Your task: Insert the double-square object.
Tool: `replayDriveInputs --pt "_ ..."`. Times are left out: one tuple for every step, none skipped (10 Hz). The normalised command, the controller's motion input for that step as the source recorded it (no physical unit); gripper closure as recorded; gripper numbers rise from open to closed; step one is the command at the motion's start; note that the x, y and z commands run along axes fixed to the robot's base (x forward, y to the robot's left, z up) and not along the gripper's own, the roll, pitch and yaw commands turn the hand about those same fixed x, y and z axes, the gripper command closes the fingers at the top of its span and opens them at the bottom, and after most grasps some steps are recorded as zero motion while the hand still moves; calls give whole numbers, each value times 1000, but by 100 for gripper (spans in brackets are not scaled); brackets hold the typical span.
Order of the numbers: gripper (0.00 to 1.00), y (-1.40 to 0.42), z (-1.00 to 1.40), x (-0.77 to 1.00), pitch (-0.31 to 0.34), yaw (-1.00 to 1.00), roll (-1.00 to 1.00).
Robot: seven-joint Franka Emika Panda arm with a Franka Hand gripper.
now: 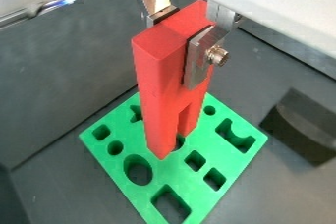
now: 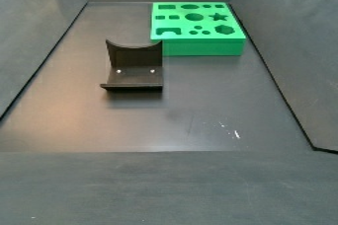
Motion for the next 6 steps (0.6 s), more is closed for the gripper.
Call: replayDriveInputs --pt "100 0 -369 0 -20 -1000 0" --pt "100 0 -371 0 -20 -1000 0" --pt "100 0 -337 0 -34 -1000 0" --pt "100 169 -311 383 0 -849 0" --pt "100 226 -280 497 0 -771 0" --pt "100 263 -246 534 0 -740 -24"
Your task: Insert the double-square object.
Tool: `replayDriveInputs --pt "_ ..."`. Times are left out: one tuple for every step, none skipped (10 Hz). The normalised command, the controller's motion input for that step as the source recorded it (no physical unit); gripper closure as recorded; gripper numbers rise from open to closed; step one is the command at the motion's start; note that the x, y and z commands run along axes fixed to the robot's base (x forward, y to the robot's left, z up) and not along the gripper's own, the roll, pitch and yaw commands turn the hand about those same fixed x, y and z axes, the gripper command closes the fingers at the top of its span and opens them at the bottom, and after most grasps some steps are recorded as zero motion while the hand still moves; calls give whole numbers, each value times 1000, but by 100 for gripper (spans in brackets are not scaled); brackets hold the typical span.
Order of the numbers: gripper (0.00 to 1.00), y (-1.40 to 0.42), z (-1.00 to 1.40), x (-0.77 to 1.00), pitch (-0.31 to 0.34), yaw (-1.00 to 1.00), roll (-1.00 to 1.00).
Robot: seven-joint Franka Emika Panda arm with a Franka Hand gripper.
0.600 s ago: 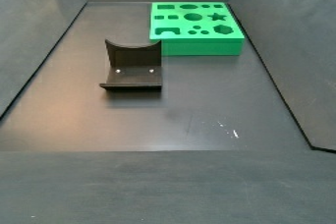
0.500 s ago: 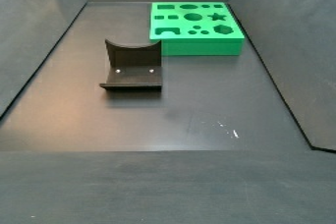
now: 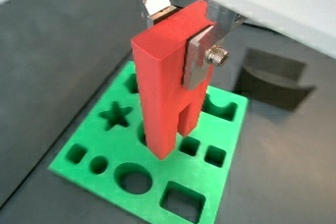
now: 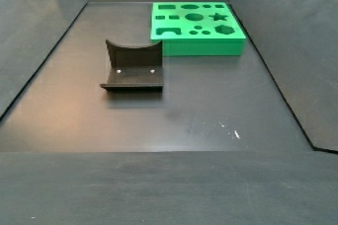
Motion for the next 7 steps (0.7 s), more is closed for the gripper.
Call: replayDriveInputs --pt "100 286 -134 623 0 -657 -81" --pt "100 286 -129 626 0 -654 -84" --pt "100 269 -160 566 0 -706 -63" --pt "100 74 -251 166 -1 -1000 0" --pt "100 0 -297 14 -4 -1000 0" --pt "100 0 -303 0 -6 -1000 0" --pt "100 0 -306 0 -7 -1000 0"
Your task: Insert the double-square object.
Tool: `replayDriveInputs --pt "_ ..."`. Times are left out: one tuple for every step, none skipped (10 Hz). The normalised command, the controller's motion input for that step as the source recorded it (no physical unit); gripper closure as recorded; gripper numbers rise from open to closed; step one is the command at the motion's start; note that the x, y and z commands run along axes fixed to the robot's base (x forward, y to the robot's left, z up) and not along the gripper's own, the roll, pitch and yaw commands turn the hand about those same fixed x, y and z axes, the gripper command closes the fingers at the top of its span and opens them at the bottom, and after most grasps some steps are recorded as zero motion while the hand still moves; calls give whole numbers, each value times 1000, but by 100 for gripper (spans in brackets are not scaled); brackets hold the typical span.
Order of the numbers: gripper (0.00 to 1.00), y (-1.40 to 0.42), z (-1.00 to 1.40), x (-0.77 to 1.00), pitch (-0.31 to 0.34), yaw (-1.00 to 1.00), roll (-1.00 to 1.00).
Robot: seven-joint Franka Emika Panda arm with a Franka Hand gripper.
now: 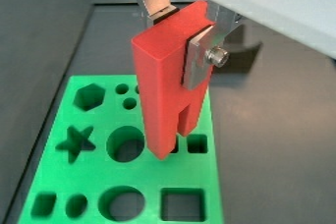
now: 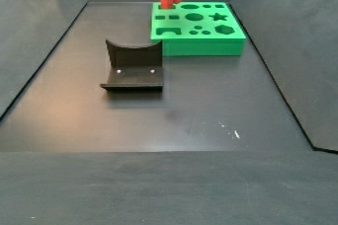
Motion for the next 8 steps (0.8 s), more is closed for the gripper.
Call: replayDriveInputs --pt "100 0 -306 0 -3 -1000 0" --pt "100 0 -309 0 -3 -1000 0" --pt "100 0 -143 83 -3 -1000 -29" --pt "100 0 -23 180 -41 -951 -91" --pt "100 0 0 189 -74 -937 -109" --pt "100 0 -3 186 -73 -943 -106" --pt "100 0 -117 111 -36 -1000 -44" --pt "100 0 -351 37 -9 -1000 0"
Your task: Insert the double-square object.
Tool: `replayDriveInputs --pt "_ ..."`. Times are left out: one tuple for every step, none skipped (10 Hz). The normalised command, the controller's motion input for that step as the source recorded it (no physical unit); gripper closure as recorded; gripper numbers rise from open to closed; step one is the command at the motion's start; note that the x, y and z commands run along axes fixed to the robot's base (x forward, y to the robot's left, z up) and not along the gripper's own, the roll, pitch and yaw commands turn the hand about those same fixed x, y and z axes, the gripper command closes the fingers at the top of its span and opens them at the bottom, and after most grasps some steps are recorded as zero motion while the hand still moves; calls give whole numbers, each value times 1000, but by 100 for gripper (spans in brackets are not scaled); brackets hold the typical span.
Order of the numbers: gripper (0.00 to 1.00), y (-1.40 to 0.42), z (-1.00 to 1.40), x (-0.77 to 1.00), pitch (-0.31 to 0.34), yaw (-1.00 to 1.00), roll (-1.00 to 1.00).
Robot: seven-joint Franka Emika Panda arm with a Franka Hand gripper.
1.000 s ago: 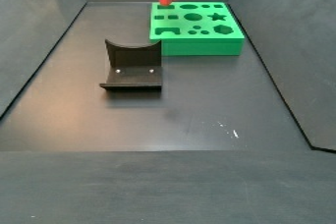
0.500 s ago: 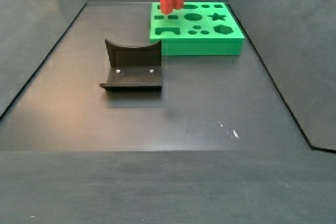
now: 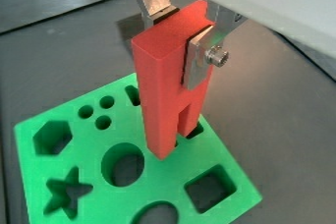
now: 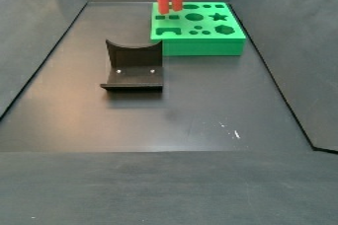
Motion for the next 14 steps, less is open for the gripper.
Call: replayDriveInputs --pt "100 0 -434 43 -10 -1000 31" --pt "100 0 -294 100 0 -909 133" --pt "100 0 -189 257 3 -703 173" --pt "100 0 -160 0 46 -89 86" --pt "100 0 -166 0 19 0 99" --pt "100 -3 -234 0 0 0 116" --pt "100 -43 -371 66 -26 0 0" --pt "100 -9 -414 294 -4 -109 0" --pt "100 0 -431 337 0 -383 10" --pt "100 0 -414 300 0 -403 0" --pt "100 0 -386 217 0 -317 0" --pt "100 60 -337 46 0 -171 0" --pt "100 80 -337 0 -34 -69 0" --pt "100 117 -326 0 -36 -34 0"
